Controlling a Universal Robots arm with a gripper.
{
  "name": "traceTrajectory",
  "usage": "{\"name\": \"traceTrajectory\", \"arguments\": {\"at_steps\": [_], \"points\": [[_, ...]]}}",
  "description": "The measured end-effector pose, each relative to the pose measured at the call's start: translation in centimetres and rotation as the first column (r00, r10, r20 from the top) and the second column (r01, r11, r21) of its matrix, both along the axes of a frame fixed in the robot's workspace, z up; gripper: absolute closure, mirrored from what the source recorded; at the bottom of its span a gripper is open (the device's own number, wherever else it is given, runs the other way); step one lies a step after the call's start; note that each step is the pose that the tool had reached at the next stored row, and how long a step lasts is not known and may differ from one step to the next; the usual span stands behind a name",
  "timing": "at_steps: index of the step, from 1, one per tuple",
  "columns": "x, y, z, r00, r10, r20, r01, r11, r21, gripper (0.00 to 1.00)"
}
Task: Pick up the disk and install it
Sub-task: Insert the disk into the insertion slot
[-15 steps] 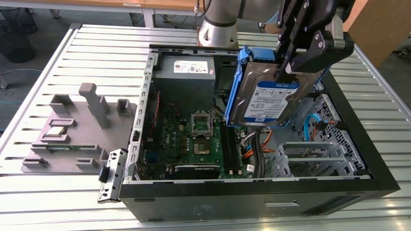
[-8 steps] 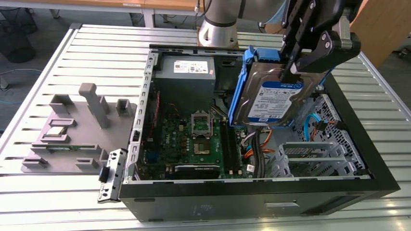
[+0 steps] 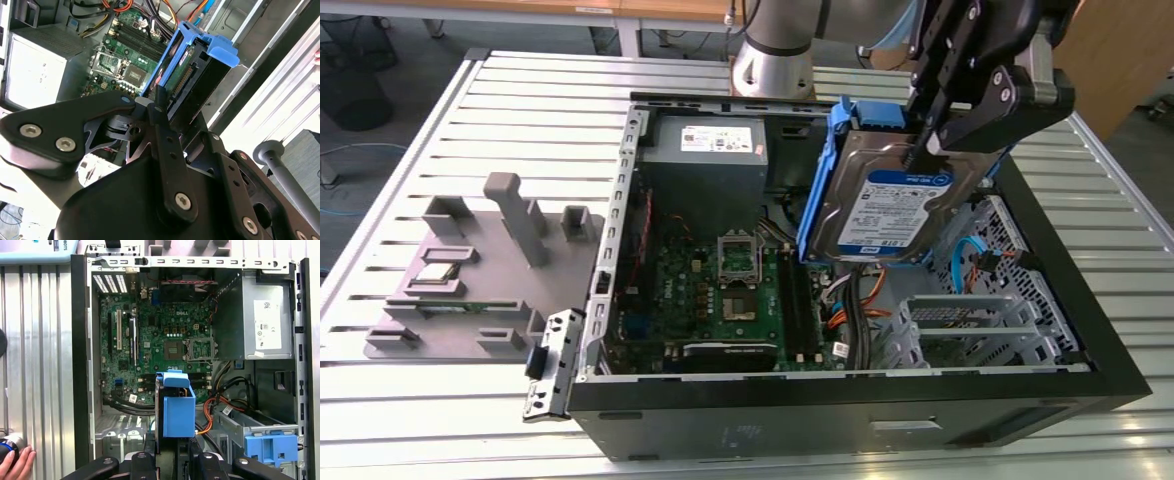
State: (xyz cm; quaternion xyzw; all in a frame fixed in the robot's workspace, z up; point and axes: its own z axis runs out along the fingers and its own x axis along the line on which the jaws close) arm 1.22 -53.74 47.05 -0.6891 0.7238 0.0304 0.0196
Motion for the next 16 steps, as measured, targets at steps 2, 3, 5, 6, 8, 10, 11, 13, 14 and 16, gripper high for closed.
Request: {"name": "traceTrajectory", "arguments": {"at_steps": [2, 3, 5, 6, 8, 10, 11, 13, 14, 16], "points": [[0.02, 0.0, 0.0, 1.0, 0.0, 0.0, 0.0, 1.0, 0.0, 0.65], [0.02, -0.01, 0.0, 1.0, 0.0, 0.0, 0.0, 1.0, 0.0, 0.65], [0.02, -0.08, 0.0, 1.0, 0.0, 0.0, 0.0, 1.0, 0.0, 0.65], [0.02, -0.12, 0.0, 1.0, 0.0, 0.0, 0.0, 1.0, -0.0001, 0.65], [0.03, -0.23, 0.0, 1.0, 0.0, -0.0001, 0.0, 1.0, -0.0001, 0.65], [0.02, -0.37, -0.01, 1.0, 0.0, 0.0, 0.0, 1.0, 0.0001, 0.65], [0.03, -0.43, 0.0, 1.0, 0.0, 0.0, 0.0, 1.0, 0.0, 0.65], [0.02, -0.46, -0.01, 1.0, 0.0, 0.0, 0.0, 1.0, 0.0, 0.65], [0.02, -0.46, -0.01, 1.0, 0.0, 0.0, 0.0, 1.0, 0.0001, 0.65], [0.02, -0.48, 0.0, 1.0, 0.0, 0.0, 0.0, 1.0, -0.0001, 0.65]]}}
